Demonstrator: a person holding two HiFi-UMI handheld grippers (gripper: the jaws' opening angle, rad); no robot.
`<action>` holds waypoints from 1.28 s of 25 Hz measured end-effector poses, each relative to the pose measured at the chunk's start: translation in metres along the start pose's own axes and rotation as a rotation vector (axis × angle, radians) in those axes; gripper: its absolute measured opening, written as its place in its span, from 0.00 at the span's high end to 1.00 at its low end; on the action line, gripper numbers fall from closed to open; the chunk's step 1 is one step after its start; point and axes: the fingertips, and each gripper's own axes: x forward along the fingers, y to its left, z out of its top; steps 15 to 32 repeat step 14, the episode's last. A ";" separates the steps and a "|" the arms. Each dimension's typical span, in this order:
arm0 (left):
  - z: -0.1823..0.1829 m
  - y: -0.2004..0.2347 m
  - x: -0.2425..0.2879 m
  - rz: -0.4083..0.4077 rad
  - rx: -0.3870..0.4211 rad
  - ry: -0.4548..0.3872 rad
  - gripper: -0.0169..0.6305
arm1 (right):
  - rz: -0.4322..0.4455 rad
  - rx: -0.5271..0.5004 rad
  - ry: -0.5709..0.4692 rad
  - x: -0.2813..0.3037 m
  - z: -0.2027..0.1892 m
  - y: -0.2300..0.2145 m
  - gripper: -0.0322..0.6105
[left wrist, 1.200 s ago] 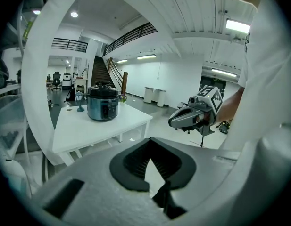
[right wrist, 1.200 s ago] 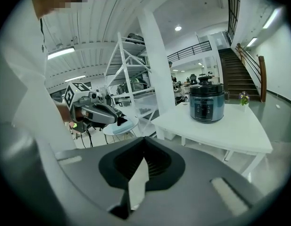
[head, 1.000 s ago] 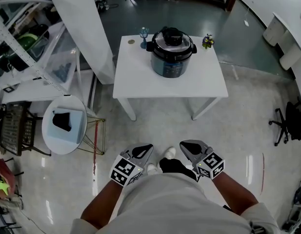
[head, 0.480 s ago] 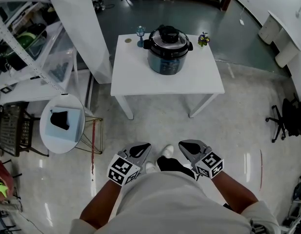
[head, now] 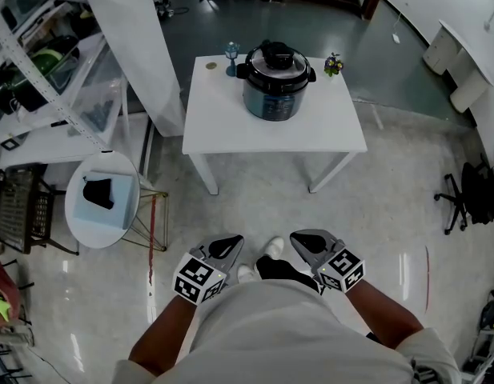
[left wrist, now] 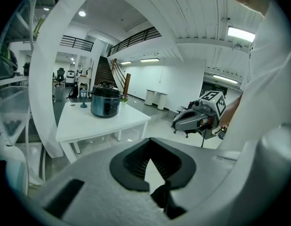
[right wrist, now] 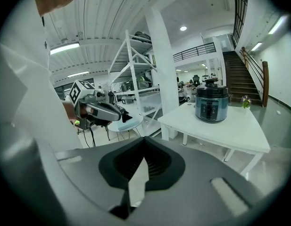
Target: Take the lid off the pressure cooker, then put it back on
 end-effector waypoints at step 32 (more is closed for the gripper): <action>-0.014 -0.019 0.004 -0.005 -0.019 0.013 0.96 | 0.032 0.001 0.016 -0.006 -0.015 0.012 0.93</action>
